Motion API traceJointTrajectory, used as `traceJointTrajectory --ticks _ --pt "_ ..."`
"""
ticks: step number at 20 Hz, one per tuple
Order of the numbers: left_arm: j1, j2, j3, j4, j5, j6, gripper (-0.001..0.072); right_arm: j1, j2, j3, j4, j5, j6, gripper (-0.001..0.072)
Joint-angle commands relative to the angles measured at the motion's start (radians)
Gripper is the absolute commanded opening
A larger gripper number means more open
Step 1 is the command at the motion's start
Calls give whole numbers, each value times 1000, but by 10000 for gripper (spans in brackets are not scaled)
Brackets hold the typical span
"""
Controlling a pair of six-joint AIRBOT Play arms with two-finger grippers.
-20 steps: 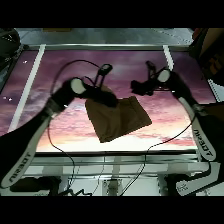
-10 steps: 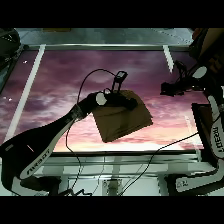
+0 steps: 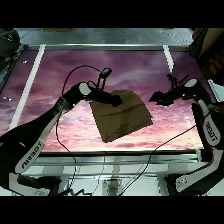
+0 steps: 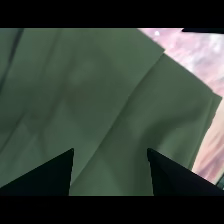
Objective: Fold the clothes and pants, and hang the long-sleeved shirts on hangers.
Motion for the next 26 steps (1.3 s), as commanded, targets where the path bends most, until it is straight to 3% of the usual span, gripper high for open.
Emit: traceJointTrajectory --ticks 1,3,5,11,12,13,14,15,20,26 --pt "22 0 0 40 -40 1 496 62 -63 -6 40 3 9 687" --pt "21 0 0 117 -40 1 442 91 -98 -6 72 43 8 687" --pt "21 0 0 195 -40 1 324 117 -122 -6 82 83 8 687" --pt "21 -26 -4 261 -43 1 324 238 -136 -6 95 117 -21 674" --pt "21 -37 -4 267 -44 1 305 270 -136 -6 94 117 -51 582" --pt "22 -49 -4 297 -44 1 147 298 -136 -6 89 103 -84 404" --pt "22 -53 -4 354 -43 2 21 324 -136 -6 87 75 -104 142" --pt "22 -51 -3 424 -44 2 18 343 -134 -4 91 43 -104 42" --pt "28 106 -3 764 -48 1 18 329 -93 138 106 42 -76 31" --pt "140 422 -3 789 -53 1 18 35 86 296 106 104 43 30"
